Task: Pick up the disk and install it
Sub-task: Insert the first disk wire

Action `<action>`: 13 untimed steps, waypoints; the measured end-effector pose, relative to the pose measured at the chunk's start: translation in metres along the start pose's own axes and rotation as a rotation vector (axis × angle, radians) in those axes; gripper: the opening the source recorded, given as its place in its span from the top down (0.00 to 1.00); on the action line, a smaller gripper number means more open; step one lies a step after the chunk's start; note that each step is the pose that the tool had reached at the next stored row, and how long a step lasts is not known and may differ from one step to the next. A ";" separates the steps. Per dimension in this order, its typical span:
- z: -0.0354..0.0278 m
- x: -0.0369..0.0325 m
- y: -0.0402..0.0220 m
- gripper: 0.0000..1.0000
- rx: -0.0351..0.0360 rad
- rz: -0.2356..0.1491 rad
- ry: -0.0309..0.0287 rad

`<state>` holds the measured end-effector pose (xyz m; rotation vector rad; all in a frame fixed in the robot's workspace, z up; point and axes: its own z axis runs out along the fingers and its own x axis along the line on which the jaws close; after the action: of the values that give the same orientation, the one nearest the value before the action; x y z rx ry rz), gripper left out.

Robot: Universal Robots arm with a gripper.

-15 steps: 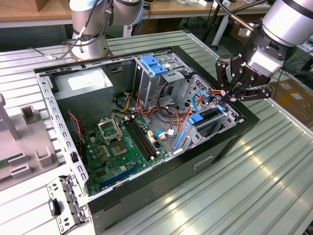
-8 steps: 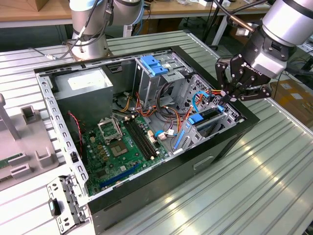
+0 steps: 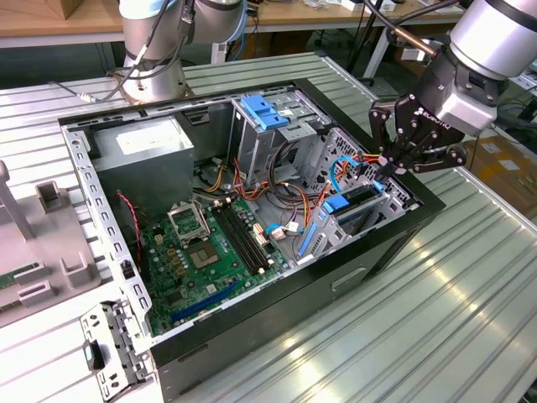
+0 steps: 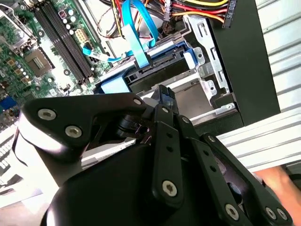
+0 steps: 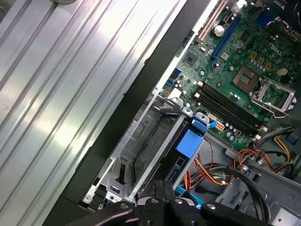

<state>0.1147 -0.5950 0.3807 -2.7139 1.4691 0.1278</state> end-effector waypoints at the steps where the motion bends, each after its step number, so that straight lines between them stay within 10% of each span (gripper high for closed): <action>1: 0.0000 0.0000 0.0000 0.89 -0.0007 -0.007 0.0000; 4: 0.0000 0.0000 0.0000 0.89 -0.0028 -0.029 -0.0002; 7: 0.0000 0.0000 0.0000 0.89 -0.0162 -0.165 -0.0012; 13: 0.0000 0.0000 0.0000 0.89 -0.0240 -0.245 -0.0018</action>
<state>0.1147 -0.5950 0.3807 -2.8830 1.1291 0.1374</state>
